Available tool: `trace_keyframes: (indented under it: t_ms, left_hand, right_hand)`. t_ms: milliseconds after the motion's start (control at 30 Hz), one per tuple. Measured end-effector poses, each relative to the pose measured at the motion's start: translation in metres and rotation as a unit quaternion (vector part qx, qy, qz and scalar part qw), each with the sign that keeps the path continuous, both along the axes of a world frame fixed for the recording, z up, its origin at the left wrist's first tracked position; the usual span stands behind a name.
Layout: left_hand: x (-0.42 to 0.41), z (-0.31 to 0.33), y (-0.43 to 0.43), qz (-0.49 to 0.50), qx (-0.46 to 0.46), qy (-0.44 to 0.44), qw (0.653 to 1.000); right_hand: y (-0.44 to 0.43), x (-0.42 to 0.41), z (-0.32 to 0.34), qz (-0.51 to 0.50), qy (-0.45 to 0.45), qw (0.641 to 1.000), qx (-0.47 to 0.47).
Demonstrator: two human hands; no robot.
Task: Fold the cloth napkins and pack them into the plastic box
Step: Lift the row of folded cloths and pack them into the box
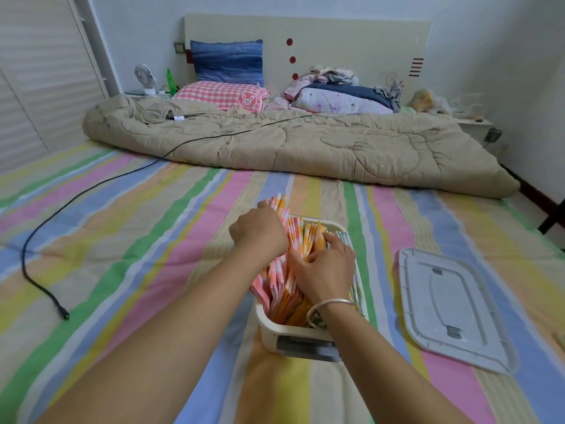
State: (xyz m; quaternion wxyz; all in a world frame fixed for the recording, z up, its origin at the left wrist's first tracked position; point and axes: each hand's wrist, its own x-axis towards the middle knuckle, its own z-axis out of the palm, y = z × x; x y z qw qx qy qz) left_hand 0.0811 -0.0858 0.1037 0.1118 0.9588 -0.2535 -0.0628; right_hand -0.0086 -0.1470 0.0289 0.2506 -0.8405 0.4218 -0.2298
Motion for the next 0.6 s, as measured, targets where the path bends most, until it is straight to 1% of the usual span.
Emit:
trace_keyframes:
  t_ms: [133,300,400,600]
  left_hand:
    - [-0.005,0.002,-0.005,-0.011,0.011,-0.01,1.0]
    - [-0.01,-0.002,-0.013,-0.017,0.012,0.0,1.0]
    - [-0.012,-0.003,-0.016,-0.017,0.009,-0.008,1.0]
    - [-0.015,-0.004,-0.016,-0.023,0.017,-0.018,0.999]
  right_hand:
    - [-0.001,-0.003,0.001,-0.006,-0.036,0.999,0.025]
    - [-0.001,-0.005,0.001,0.0,-0.053,0.998,0.042]
    - [-0.001,-0.006,0.001,0.0,-0.072,0.996,0.048]
    - [-0.001,-0.011,0.004,-0.012,-0.117,0.989,0.089]
